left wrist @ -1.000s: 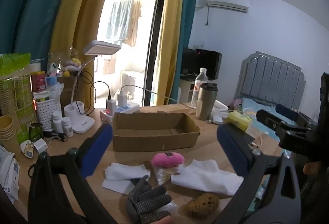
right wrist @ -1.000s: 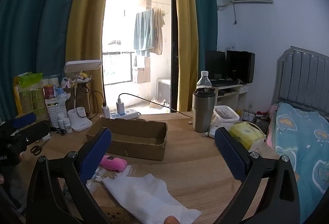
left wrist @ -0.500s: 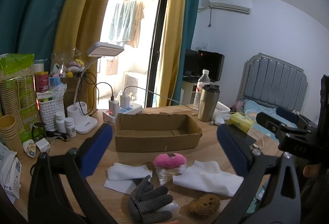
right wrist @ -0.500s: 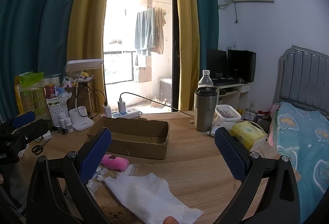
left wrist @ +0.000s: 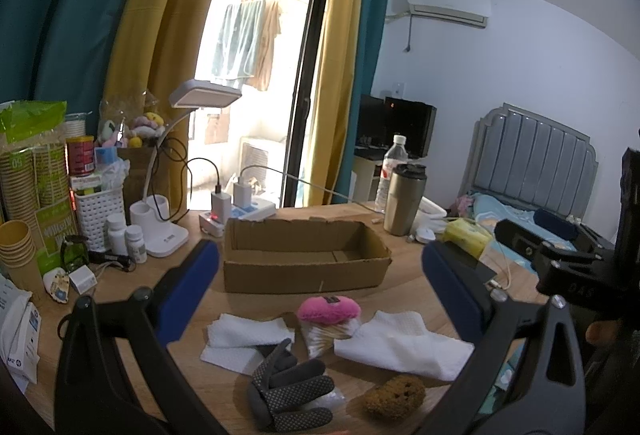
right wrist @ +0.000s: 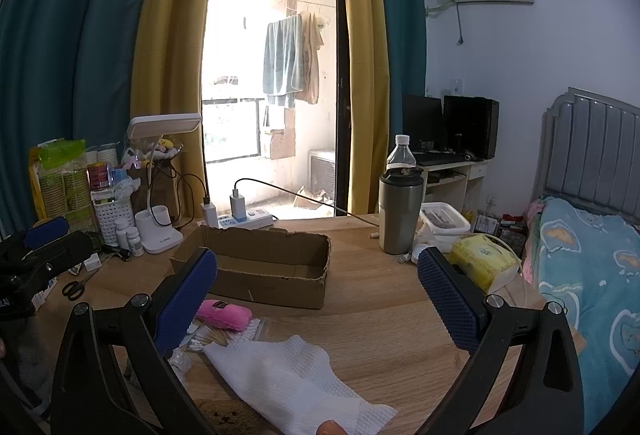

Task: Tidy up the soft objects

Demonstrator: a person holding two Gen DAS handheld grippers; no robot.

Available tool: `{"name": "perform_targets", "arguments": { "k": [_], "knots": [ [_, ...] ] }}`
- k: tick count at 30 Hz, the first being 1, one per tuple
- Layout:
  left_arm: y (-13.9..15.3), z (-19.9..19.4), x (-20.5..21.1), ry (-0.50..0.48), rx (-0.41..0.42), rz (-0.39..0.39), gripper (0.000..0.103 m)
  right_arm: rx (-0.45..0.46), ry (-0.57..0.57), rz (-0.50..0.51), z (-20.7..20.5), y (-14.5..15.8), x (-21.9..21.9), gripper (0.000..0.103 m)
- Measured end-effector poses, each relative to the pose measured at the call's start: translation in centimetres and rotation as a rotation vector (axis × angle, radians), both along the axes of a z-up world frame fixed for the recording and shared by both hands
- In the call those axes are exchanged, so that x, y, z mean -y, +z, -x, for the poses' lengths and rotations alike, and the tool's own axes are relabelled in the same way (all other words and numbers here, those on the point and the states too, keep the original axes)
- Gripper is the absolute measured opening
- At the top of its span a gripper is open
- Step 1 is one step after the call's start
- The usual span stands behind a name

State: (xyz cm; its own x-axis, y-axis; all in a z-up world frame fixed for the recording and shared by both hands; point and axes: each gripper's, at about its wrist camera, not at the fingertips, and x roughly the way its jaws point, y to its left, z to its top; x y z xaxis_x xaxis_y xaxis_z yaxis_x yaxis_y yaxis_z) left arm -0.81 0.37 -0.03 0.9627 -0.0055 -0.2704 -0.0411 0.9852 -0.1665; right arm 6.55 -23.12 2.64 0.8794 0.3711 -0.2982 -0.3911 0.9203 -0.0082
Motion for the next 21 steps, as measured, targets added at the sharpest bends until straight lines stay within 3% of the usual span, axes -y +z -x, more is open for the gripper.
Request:
{"name": "perform_targets", "arguments": {
  "k": [21],
  "knots": [
    [-0.03, 0.11, 0.1, 0.0, -0.007, 0.004, 0.102, -0.001, -0.001, -0.002, -0.04, -0.01, 0.02, 0.102]
  ]
}}
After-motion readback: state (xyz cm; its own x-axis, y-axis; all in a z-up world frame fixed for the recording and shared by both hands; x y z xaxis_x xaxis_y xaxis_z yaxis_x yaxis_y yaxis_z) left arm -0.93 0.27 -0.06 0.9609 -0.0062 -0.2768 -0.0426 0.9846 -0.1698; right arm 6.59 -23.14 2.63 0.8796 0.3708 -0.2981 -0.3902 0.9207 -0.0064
